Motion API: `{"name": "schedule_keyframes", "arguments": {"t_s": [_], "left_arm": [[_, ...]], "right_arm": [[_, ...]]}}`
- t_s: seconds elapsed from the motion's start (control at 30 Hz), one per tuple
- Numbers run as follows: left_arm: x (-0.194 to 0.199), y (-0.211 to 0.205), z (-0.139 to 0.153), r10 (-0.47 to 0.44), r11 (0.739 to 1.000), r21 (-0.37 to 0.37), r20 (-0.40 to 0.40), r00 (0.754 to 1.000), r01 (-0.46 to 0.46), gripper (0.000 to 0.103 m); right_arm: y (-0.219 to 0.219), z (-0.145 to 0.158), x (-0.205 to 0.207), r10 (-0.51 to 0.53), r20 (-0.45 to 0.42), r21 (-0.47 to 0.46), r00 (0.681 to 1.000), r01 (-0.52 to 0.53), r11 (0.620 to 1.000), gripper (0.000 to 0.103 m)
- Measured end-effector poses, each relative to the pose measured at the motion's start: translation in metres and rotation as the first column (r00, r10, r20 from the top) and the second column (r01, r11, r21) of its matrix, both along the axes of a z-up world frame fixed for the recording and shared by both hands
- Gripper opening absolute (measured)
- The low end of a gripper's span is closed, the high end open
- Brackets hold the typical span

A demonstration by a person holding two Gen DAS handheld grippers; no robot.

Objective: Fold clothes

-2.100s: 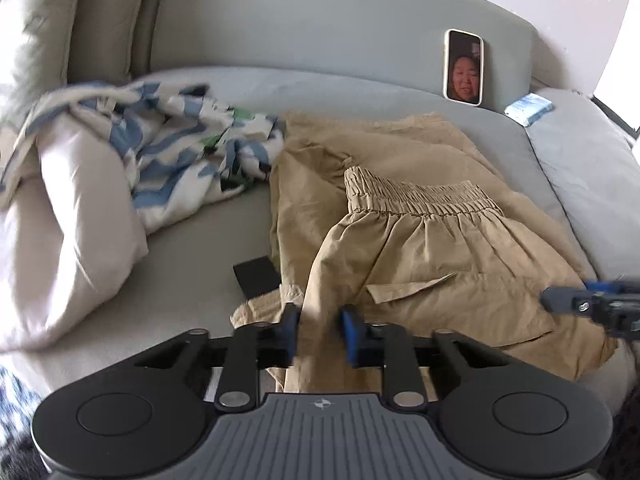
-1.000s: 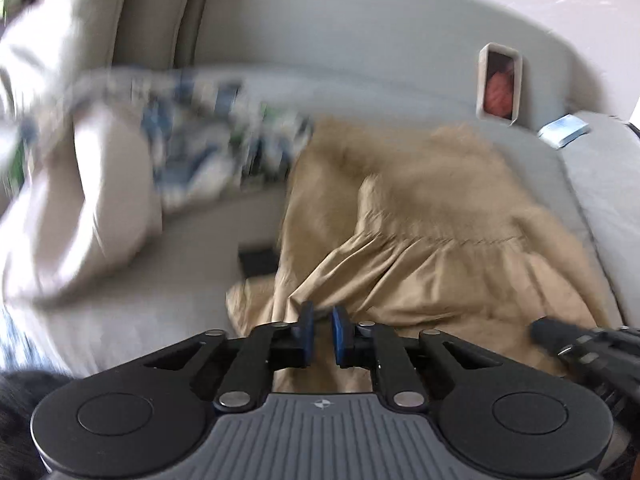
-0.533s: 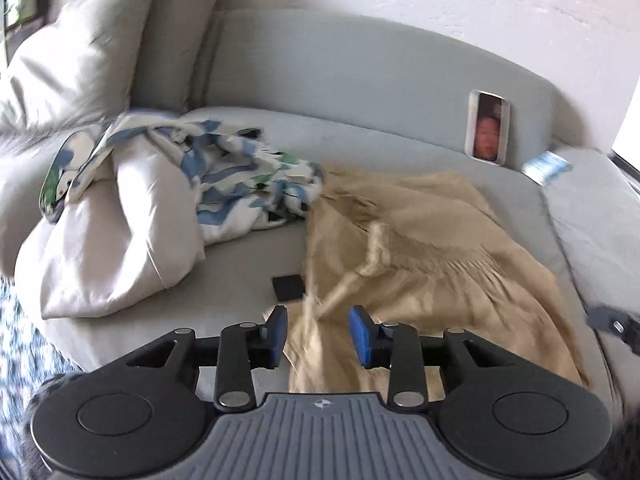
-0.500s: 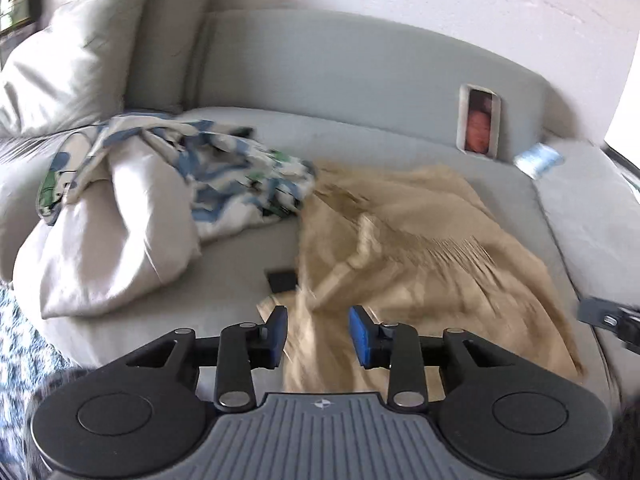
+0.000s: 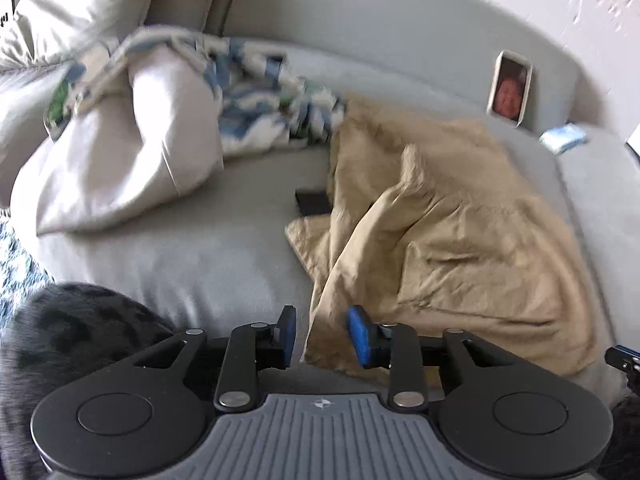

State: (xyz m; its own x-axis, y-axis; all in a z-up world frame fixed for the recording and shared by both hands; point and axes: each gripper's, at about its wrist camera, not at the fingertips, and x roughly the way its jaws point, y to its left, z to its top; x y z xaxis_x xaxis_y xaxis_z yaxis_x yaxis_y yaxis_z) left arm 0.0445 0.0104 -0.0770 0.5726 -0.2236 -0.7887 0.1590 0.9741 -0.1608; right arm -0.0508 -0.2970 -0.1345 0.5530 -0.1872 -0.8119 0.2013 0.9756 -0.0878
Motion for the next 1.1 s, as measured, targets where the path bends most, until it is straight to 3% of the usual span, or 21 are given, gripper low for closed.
{"name": "schedule_keyframes", "arguments": {"t_s": [0.13, 0.23, 0.3, 0.37, 0.47, 0.53, 0.57, 0.63, 0.7, 0.83, 0.93, 1.03, 1.1], "left_arm": [[-0.005, -0.004, 0.016, -0.02, 0.999, 0.031, 0.091, 0.996, 0.017, 0.029], [0.006, -0.014, 0.0, -0.01, 0.998, 0.07, 0.037, 0.999, 0.007, 0.029], [0.011, -0.017, -0.013, 0.004, 0.997, 0.075, 0.006, 1.0, -0.004, 0.031], [0.014, -0.014, -0.023, 0.032, 0.997, 0.066, -0.017, 0.999, -0.03, 0.04], [0.017, -0.001, -0.021, 0.057, 0.998, 0.025, -0.051, 0.997, -0.056, 0.044], [0.012, 0.002, -0.005, 0.072, 0.995, 0.071, 0.011, 0.997, -0.072, 0.04], [0.009, 0.004, 0.003, 0.078, 0.992, 0.094, 0.043, 0.996, -0.082, 0.033], [0.006, -0.001, 0.022, 0.013, 0.996, 0.08, 0.136, 0.991, -0.024, 0.037], [0.012, -0.013, 0.035, -0.071, 0.997, 0.023, 0.174, 0.982, 0.068, 0.038], [0.045, -0.061, 0.034, -0.169, 0.986, 0.049, 0.211, 0.963, 0.162, 0.038], [0.076, -0.087, 0.022, -0.185, 0.982, 0.065, 0.173, 0.967, 0.176, 0.037], [0.108, -0.099, -0.007, -0.164, 0.979, 0.125, 0.045, 0.985, 0.158, 0.039], [0.124, -0.093, -0.027, -0.146, 0.986, 0.08, -0.024, 0.989, 0.147, 0.047]], "right_arm": [[-0.018, 0.023, -0.009, -0.035, 0.116, 0.15, 0.993, 0.017, 0.989, 0.02], [-0.005, 0.025, 0.002, 0.022, 0.162, 0.26, 0.987, -0.064, 0.964, 0.02], [0.007, 0.015, 0.012, 0.067, 0.157, 0.282, 0.985, -0.11, 0.953, 0.02], [0.018, 0.003, 0.022, 0.104, 0.142, 0.281, 0.984, -0.141, 0.949, 0.02], [0.013, -0.013, 0.029, 0.078, 0.092, 0.245, 0.993, -0.098, 0.965, 0.012], [0.006, -0.012, 0.028, 0.033, 0.07, 0.242, 0.997, -0.049, 0.969, 0.011], [0.004, -0.004, 0.026, 0.014, 0.07, 0.218, 0.997, -0.029, 0.975, 0.014], [0.001, 0.014, 0.022, -0.001, 0.102, 0.197, 0.995, -0.019, 0.98, 0.02], [0.001, 0.031, 0.026, 0.016, 0.151, 0.243, 0.988, -0.053, 0.968, 0.02], [0.022, 0.04, 0.071, 0.105, 0.193, 0.262, 0.976, -0.154, 0.953, 0.02], [0.037, 0.029, 0.111, 0.14, 0.172, 0.26, 0.975, -0.182, 0.948, 0.02], [0.044, 0.011, 0.141, 0.126, 0.149, 0.264, 0.981, -0.163, 0.951, 0.02], [0.048, -0.008, 0.157, 0.133, 0.077, 0.224, 0.988, -0.147, 0.963, 0.02]]}}
